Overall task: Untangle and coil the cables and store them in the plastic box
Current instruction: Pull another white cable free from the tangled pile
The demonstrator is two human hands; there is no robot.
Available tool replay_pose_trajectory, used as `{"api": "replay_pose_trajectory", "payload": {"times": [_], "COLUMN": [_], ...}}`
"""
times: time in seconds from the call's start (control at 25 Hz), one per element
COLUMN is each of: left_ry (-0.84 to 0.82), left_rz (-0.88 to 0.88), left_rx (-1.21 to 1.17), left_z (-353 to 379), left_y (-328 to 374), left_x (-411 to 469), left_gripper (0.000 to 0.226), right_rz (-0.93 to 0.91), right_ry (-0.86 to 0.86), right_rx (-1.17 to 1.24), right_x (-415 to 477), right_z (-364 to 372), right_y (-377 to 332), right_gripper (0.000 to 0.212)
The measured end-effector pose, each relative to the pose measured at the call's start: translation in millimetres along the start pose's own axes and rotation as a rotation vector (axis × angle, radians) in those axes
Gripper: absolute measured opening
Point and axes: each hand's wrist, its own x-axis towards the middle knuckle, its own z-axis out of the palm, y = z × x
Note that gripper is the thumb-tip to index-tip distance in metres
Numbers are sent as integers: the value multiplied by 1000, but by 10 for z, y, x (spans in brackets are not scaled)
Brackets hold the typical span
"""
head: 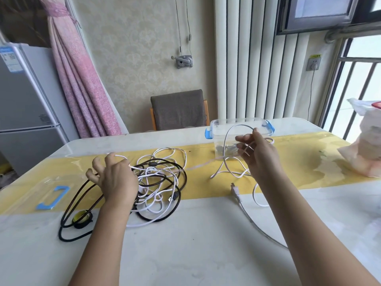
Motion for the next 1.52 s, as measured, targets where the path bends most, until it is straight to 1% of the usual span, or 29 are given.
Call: {"api": "replay_pose_trajectory", "payload": {"times": [0.04, 0.08, 0.16, 0.2, 0.24, 0.28, 0.36, 0.4, 0.48, 0.52, 0.6, 0.64, 0.68, 0.72, 0.76, 0.8, 0.88, 0.96, 1.0, 1.08, 1.16, 1.2, 1.24, 1.32, 1.36, 1.4, 1.44, 1.48, 1.52], "left_ry": [-28, -17, 70, 56, -52, -215, -492, -557, -596, -589, -613, -662, -715, -754, -773, -758, -701, -669, -664, -673, -765, -858, -976, -1199, -1280, -1349, -1413, -1460, -1476], "left_rz": [25, 99, 378, 515, 608, 643, 585, 535, 451, 436, 393, 355, 327, 299, 279, 270, 282, 321, 348, 386, 366, 335, 294, 213, 189, 176, 176, 182, 188], "left_rx": [28, 22, -128, -286, -472, -632, -794, -868, -1021, -1067, -1144, -1193, -1241, -1279, -1316, -1335, -1324, -1279, -1260, -1237, -1249, -1262, -1271, -1247, -1208, -1165, -1138, -1144, -1192], "left_z": [-2, -7, 22, -2, 6, -1, 33, 66, 85, 51, -44, -71, -107, -124, -143, -154, -182, -216, -226, -236, -238, -239, -242, -240, -231, -220, -212, -217, -227], "left_y": [66, 145, 322, 443, 569, 685, 838, 878, 866, 847, 820, 803, 786, 766, 742, 722, 683, 653, 641, 621, 576, 544, 512, 461, 450, 438, 427, 406, 373], "left_x": [-46, -98, -207, -290, -386, -512, -707, -760, -774, -742, -674, -638, -615, -591, -568, -540, -496, -470, -465, -449, -405, -380, -357, -331, -332, -337, -340, -333, -306], "left_gripper": [37, 45, 48, 48, 48, 47, 35, 28, 10, 12, 22, 23, 23, 23, 21, 21, 25, 29, 29, 28, 29, 30, 32, 35, 37, 39, 41, 42, 43], "right_rz": [-18, -33, -57, -67, -71, -64, -10, 35, 68, 31, -139, -265, -374, -445, -444, -391, -341, -254, -148, 138, 341, 381, 374, 312, 241, 112, -78, -308, -530], "right_ry": [-18, -30, -65, -89, -112, -138, -204, -231, -270, -277, -189, -129, -142, -209, -302, -374, -393, -406, -460, -623, -804, -868, -881, -842, -795, -712, -582, -397, -172], "right_rx": [-74, -149, -285, -337, -376, -406, -422, -426, -514, -596, -749, -836, -880, -889, -854, -825, -815, -767, -652, -322, -60, 48, 111, 66, -47, -236, -501, -790, -1007], "right_x": [-53, -97, -177, -218, -268, -311, -418, -469, -508, -468, -389, -368, -327, -308, -314, -327, -327, -334, -331, -322, -293, -267, -257, -286, -319, -343, -350, -328, -289], "right_z": [58, 114, 218, 266, 311, 348, 419, 447, 472, 455, 399, 359, 316, 290, 282, 286, 277, 293, 292, 273, 235, 208, 180, 156, 168, 185, 202, 214, 204], "right_y": [15, 41, 123, 179, 242, 311, 403, 418, 411, 414, 369, 324, 311, 285, 258, 244, 232, 211, 210, 175, 138, 120, 92, 34, 3, -18, -20, -4, 5], "right_gripper": [38, 40, 42, 43, 44, 45, 42, 39, 34, 31, 23, 32, 40, 34, 20, 14, 30, 34, 34, 38, 48, 52, 53, 48, 43, 39, 39, 39, 39]}}
